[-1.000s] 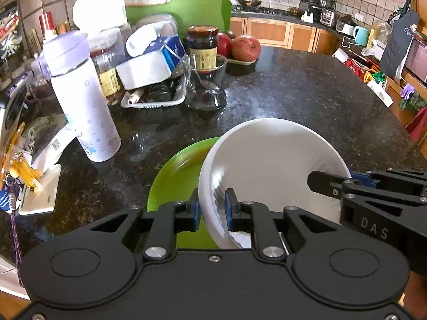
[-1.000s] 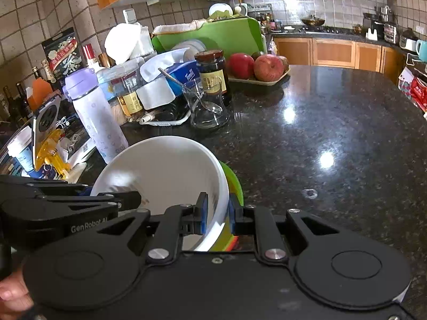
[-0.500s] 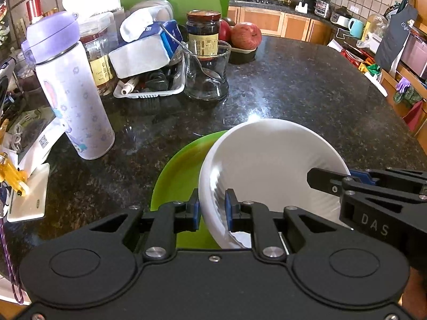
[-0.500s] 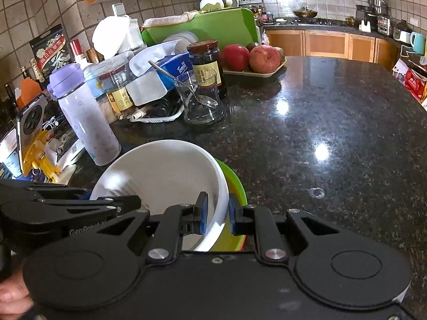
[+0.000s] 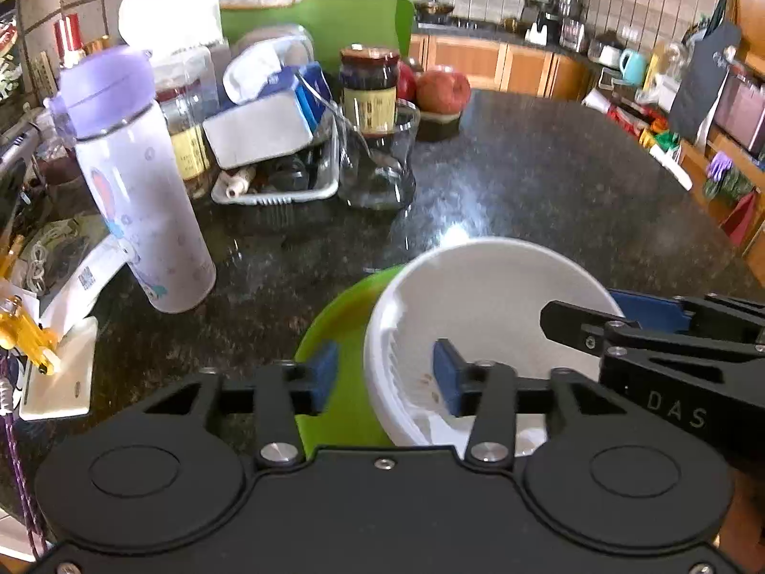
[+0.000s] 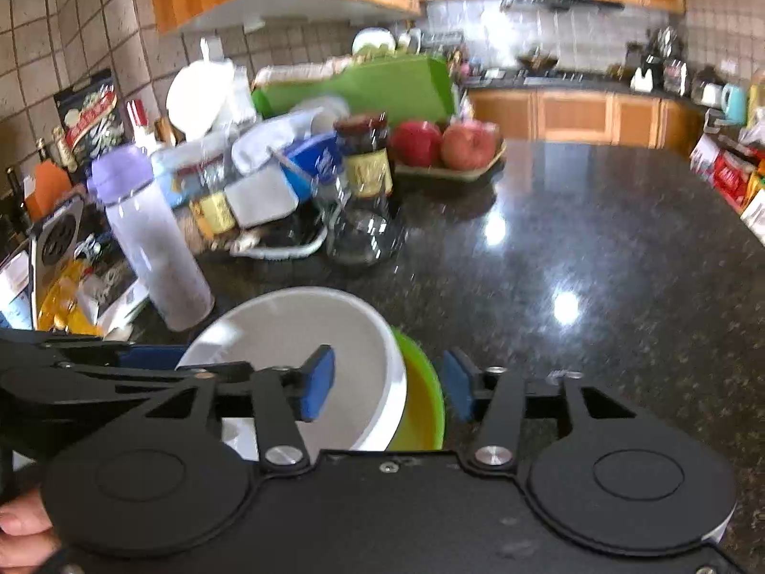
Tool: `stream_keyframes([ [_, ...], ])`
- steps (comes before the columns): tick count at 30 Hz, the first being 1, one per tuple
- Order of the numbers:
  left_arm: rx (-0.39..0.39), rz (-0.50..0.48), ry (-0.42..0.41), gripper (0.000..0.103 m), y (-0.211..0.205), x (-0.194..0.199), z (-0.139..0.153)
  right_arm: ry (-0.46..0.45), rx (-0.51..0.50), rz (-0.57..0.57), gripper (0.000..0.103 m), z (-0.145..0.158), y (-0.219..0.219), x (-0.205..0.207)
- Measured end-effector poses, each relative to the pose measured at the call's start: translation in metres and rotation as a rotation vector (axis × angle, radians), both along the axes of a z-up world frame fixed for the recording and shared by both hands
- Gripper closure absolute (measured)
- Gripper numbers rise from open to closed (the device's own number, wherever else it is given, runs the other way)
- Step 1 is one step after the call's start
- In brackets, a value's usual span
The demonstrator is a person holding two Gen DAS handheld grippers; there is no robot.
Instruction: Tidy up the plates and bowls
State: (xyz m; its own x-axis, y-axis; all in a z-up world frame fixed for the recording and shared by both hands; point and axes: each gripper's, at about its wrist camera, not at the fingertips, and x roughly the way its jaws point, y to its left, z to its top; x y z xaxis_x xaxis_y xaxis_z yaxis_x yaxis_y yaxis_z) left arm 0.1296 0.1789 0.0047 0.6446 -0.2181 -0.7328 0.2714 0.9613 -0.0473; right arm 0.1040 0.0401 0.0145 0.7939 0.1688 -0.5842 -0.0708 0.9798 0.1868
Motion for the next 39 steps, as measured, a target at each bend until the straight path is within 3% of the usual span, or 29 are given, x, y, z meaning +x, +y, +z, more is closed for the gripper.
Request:
stream_keyframes([
  [8, 0.0, -0.004, -0.078, 0.043, 0.008, -0.01, 0.01, -0.093, -0.03, -0.071, 0.038, 0.01, 0.0, -0.026],
  [20, 0.006, 0.006, -0.133, 0.043, 0.011, -0.04, 0.017, -0.149, -0.047, -0.107, 0.037, 0.017, 0.002, -0.073],
  [29, 0.025, 0.001, -0.118, 0.043, -0.003, -0.063, 0.013, -0.158, -0.063, -0.087, 0.037, 0.016, 0.003, -0.104],
  [39, 0.054, 0.063, -0.103, 0.043, -0.003, -0.093, 0.018, -0.166, -0.045, -0.088, 0.037, 0.02, 0.003, -0.136],
])
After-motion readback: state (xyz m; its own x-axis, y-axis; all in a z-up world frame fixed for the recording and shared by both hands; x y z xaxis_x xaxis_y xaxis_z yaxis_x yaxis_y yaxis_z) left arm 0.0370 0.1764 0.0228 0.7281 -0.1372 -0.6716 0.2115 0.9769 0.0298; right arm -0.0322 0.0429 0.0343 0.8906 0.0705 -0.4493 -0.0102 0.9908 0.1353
